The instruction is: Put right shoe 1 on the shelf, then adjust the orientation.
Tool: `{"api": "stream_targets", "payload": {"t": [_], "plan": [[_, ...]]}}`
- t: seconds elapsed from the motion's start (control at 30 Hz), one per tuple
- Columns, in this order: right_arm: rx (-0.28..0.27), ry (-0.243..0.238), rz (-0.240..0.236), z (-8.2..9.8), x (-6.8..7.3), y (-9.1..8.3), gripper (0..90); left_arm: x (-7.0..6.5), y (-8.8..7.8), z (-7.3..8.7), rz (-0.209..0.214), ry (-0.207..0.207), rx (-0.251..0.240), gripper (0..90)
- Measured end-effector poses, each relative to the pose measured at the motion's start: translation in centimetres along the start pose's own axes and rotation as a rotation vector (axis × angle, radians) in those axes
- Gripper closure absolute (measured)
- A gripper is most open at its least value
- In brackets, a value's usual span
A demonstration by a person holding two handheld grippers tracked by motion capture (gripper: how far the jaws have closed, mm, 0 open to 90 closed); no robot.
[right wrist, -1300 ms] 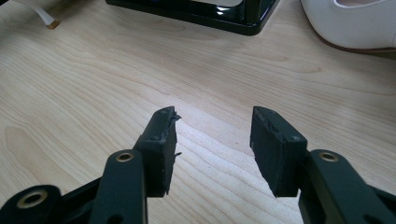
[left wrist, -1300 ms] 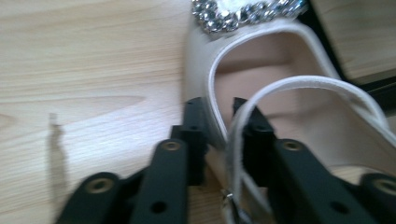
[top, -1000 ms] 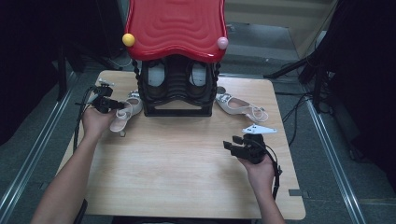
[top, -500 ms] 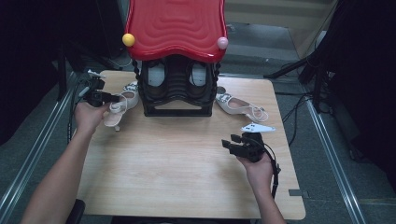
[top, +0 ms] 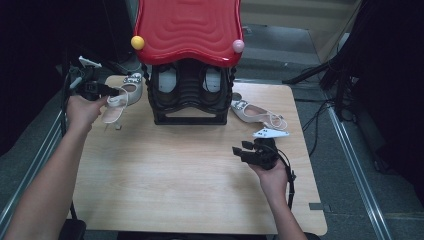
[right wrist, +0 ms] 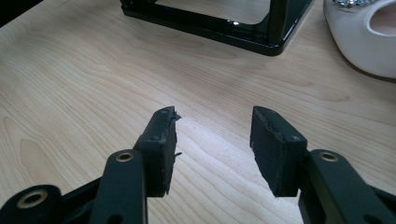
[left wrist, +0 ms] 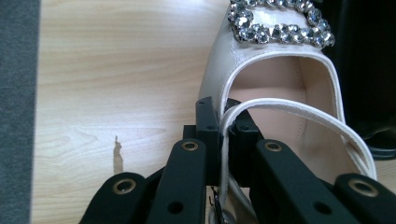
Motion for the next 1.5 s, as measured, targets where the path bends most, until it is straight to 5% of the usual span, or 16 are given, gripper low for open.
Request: {"api": "stream_targets", "payload": {"t": [0.3, 0.5, 1.5], "plan": [[0.006, -0.001, -0.013, -0.2, 0.1, 0.4, 51.7, -0.7, -3.3, -2.4, 0.012, 0.008, -0.027, 86.2], [0.004, -0.003, -0.013, -0.2, 0.1, 0.4, 51.7, -1.0, -5.2, -4.1, 0.037, -0.029, -0.055, 86.2], [0.019, -0.002, -0.014, -0.1, 0.1, 0.6, 51.7, -5.6, -16.1, -12.9, 0.007, 0.032, -0.149, 86.0]]}}
Point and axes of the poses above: each handheld gripper's, and its own axes: y roughly forward along the jaws, z roughly out of its underside, x roughly to its left, the point moved 2 cm from there along y, roughly forward along the jaws, and after that the axes turned 5 degrees about -z, right-handed, at the moved point
